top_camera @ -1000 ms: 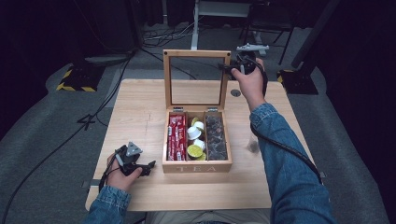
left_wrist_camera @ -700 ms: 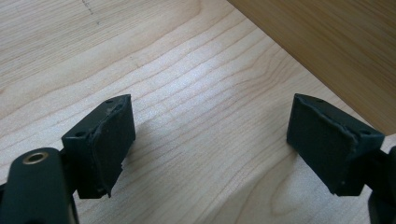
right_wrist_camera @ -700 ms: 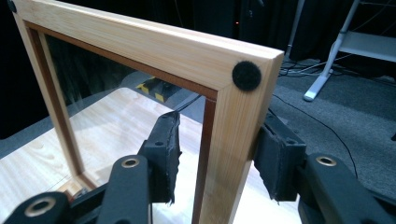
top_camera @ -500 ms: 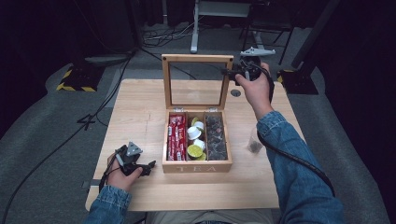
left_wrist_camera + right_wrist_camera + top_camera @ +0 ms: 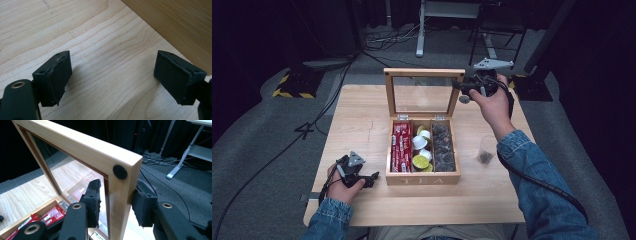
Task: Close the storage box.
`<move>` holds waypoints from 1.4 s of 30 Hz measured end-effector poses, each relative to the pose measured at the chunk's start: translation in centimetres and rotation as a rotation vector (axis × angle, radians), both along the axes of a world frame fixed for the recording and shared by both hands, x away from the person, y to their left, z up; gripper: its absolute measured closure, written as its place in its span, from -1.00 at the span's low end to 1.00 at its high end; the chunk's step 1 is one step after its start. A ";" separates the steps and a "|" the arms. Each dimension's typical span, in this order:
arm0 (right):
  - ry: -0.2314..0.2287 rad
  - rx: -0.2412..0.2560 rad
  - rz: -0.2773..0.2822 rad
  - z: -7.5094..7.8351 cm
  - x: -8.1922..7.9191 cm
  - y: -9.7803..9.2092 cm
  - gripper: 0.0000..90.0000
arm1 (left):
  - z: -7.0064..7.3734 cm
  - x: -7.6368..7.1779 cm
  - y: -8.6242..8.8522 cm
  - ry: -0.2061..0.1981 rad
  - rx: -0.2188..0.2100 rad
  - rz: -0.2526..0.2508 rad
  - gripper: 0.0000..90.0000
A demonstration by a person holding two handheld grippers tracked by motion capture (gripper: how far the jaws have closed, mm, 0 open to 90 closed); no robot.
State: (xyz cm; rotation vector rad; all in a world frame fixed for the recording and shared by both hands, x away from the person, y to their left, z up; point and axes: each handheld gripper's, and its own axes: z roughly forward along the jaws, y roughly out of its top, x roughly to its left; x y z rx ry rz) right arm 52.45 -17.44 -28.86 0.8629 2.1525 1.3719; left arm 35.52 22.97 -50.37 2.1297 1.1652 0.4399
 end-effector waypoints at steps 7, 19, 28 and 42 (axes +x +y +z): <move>-0.006 -0.023 0.034 0.2 -1.4 -0.2 0.36 | 0.0 0.0 0.0 0.003 0.000 0.002 -0.66; -0.018 -0.055 0.092 -0.1 -4.5 -0.7 0.34 | 0.0 0.0 -0.1 0.001 -0.001 0.003 -0.66; -0.011 -0.069 0.123 -0.9 -6.2 -1.0 0.28 | 0.0 0.0 -0.1 0.001 -0.001 0.004 -0.66; -0.035 -0.147 0.174 -2.6 -9.5 -0.8 0.16 | 0.0 0.0 -0.1 0.000 0.000 0.005 -0.66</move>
